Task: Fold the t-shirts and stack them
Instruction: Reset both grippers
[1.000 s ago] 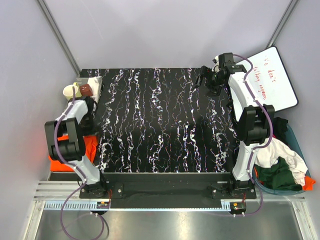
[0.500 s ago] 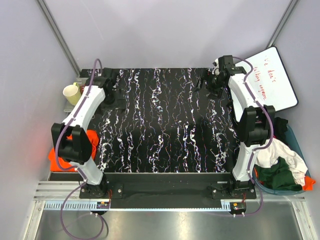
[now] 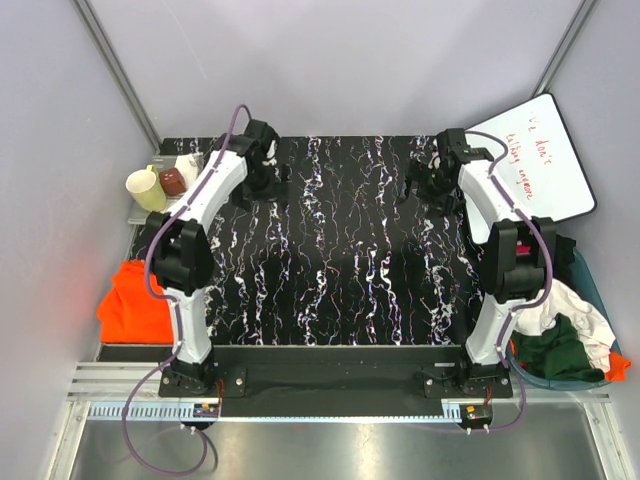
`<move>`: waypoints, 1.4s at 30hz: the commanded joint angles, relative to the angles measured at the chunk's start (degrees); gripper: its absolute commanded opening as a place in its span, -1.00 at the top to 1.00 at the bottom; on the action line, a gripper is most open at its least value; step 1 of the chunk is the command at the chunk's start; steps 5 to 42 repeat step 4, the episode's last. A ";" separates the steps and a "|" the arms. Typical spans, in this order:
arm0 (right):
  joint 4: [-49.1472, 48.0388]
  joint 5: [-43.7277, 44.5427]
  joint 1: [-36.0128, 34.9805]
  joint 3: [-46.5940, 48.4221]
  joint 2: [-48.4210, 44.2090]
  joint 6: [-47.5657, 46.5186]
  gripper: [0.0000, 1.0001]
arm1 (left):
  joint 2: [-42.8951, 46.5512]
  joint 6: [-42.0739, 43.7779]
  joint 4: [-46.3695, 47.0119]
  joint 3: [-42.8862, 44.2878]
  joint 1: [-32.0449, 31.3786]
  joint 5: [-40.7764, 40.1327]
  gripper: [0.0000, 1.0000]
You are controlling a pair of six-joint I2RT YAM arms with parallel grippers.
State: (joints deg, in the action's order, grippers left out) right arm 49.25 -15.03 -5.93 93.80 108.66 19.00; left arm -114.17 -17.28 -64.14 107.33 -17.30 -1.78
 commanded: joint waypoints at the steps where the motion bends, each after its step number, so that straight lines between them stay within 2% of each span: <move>1: -0.56 2.98 0.13 -1.34 -3.90 -1.07 -0.99 | -2.01 1.81 0.86 5.86 -0.28 4.15 -0.97; 42: -0.56 3.42 0.05 -1.43 -3.98 -0.99 -0.99 | -2.72 2.16 0.77 6.40 -0.28 4.24 -0.98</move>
